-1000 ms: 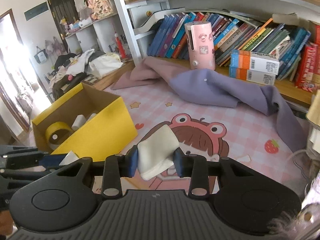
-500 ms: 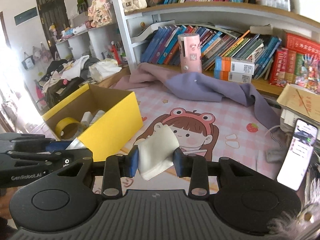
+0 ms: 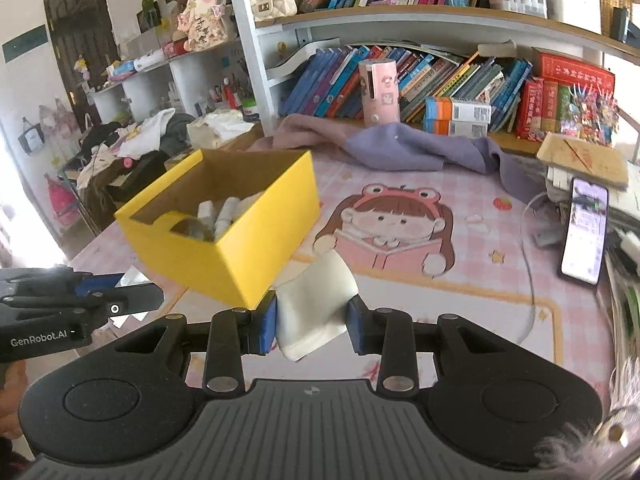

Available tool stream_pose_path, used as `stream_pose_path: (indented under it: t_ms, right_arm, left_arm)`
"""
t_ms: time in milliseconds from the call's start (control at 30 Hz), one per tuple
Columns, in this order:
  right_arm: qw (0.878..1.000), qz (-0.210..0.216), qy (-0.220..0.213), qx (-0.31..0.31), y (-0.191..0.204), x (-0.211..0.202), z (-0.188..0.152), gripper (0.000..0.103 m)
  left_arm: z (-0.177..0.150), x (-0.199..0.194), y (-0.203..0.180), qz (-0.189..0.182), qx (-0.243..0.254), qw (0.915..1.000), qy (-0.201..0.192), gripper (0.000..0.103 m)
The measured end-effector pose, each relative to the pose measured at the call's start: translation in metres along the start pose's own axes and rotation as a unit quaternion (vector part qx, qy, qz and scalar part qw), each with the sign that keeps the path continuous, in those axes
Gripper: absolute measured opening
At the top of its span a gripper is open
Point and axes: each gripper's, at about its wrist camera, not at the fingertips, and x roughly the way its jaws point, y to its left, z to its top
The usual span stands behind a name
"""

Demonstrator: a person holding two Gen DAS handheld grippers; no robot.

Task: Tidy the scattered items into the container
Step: 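Lift the charger plug and white cube and carry both toward the yellow box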

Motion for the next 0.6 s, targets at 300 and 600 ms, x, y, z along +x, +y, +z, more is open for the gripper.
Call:
stream_pose_path:
  t_ms: [300,600]
  right_arm:
    - [1.0,-0.02,0.009,0.022,0.049,-0.019,-0.044,0.033]
    - [0.999,-0.027,0.022,0.027,0.088,-0.022,-0.062,0.033]
  left_arm:
    - [-0.022,-0.028,0.017,-0.009,0.04,0.9991,0.011,0.025]
    - [-0.034,-0.045,0.031,-0.012,0.066,0.9977,0.014,0.025]
